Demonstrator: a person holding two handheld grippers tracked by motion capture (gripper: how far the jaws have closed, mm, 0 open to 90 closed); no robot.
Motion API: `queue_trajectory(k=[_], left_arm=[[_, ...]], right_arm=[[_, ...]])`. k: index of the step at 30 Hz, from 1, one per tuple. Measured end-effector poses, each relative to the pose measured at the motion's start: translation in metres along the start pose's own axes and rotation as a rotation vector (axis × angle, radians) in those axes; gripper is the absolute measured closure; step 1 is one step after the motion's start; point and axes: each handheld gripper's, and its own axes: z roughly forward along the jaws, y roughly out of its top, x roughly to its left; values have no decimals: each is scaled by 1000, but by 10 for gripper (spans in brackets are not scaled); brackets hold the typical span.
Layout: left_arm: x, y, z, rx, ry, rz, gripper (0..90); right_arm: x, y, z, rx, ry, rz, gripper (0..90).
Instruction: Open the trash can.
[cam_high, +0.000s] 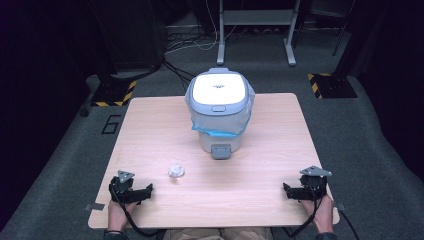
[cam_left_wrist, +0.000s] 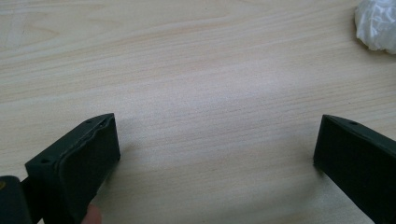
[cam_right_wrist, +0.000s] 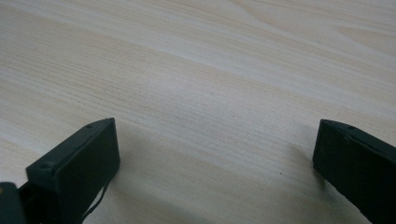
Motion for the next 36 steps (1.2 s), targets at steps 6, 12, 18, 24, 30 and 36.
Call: queue_trajectory(k=[6,12,18,24,30,36], left_arm=[[0,0,0,2,5,0,3],[-1,0,0,1,3,-2,3],[-1,0,0,1,5,0,3],[-1,0,0,1,5,0,3],[-1,0,0,1,5,0,4],[-1,0,0,1,5,0,4]], right_arm=[[3,1,-1,-1,-24,-12,0],[8,4,-4,28,-17,-4,9],[12,9,-8,25,4,2,14],[18,18,-12,20,24,-9,17],[24,26,-15,14,42,-31,22],[29,34,-18,5,60,-39,23]])
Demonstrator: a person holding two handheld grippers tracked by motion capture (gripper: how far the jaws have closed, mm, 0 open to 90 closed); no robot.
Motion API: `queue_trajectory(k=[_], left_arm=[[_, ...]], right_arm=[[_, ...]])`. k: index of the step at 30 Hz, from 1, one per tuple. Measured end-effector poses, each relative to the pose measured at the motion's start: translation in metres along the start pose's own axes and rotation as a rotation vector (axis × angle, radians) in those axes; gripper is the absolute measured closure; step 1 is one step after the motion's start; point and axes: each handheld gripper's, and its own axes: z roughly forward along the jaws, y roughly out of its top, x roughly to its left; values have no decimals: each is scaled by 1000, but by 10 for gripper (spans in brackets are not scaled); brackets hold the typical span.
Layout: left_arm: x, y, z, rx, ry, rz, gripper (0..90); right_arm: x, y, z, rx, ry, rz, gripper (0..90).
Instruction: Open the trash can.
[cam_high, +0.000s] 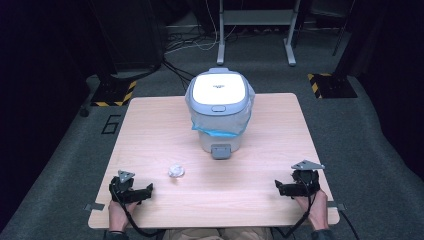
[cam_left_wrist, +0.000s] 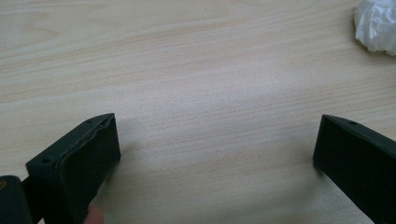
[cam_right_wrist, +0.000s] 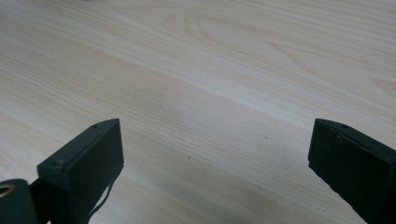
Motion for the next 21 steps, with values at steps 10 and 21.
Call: queue_trajectory(k=[10,21], left_arm=[[0,0,0,0,0,0,4],[0,0,0,0,0,0,4]], right_arm=[[10,13,-3,-8,25,-18,26],[18,29,-5,-12,49,-49,26]])
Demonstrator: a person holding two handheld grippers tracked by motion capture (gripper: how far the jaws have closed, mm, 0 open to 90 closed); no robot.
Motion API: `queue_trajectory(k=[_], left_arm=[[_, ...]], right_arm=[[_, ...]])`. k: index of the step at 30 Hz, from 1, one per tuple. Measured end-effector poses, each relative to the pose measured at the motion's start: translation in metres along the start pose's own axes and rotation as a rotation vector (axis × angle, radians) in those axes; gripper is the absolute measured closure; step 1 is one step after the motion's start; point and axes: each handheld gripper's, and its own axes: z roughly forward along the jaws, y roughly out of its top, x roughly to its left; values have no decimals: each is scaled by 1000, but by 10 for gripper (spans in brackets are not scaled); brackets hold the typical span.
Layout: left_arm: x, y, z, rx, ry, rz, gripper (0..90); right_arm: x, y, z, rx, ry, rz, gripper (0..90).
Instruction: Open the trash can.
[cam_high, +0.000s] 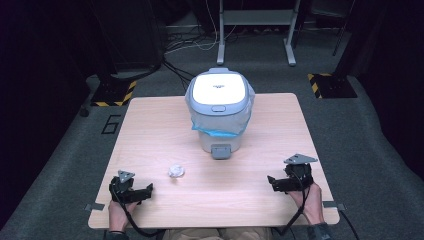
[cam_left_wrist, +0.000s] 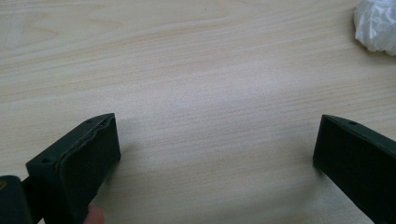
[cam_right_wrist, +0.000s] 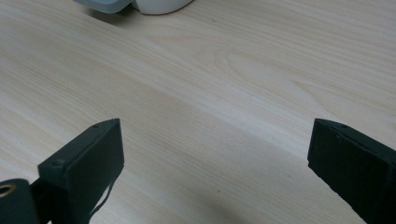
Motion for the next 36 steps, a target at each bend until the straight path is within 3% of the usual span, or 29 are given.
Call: queue_trajectory(k=[36], left_arm=[[0,0,0,1,0,2,4]], right_arm=[[31,44,20,10,88,-88,28]])
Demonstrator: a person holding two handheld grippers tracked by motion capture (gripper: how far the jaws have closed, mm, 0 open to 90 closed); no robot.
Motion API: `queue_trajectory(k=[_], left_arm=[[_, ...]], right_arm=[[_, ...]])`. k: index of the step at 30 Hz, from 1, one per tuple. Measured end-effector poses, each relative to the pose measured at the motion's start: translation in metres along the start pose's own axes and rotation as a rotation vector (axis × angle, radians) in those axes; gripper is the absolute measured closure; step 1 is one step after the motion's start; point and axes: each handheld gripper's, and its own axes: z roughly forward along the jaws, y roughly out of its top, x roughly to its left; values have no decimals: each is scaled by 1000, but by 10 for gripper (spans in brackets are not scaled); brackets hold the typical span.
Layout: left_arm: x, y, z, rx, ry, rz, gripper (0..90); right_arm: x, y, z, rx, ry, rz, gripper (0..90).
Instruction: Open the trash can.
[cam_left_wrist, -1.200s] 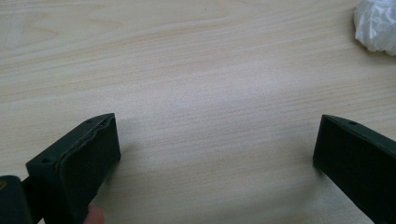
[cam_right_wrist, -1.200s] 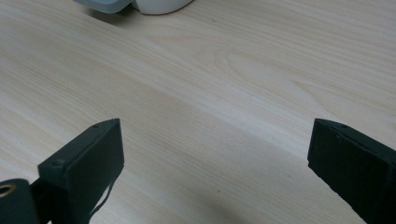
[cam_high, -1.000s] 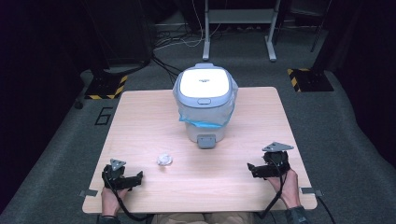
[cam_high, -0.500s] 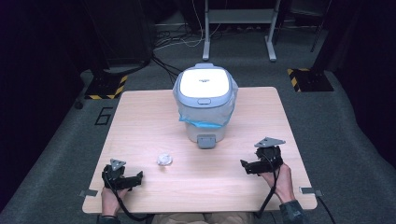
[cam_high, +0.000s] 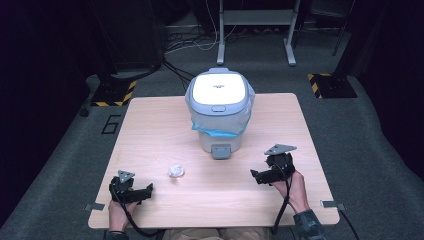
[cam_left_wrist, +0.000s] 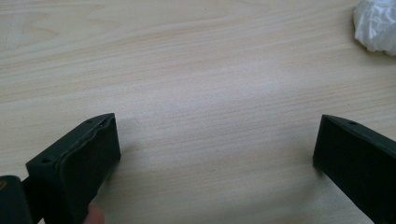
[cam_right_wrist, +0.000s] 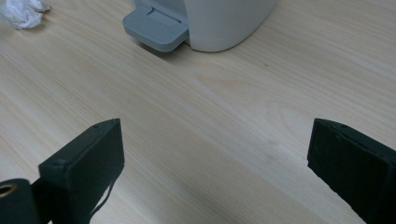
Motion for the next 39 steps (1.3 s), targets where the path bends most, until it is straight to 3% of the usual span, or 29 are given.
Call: queue_trajectory(k=[8,11,12,39], left_arm=[[0,0,0,0,0,1,4],[0,0,0,1,-1,0,4],[0,0,0,0,0,1,4],[0,0,0,3,-2,8,7]], right_arm=[[4,6,6,9,14,9,31],[3,8,7,10,21,-8,31],[5,8,9,2,17,9,31],[18,35,40,15,94,-23,52]])
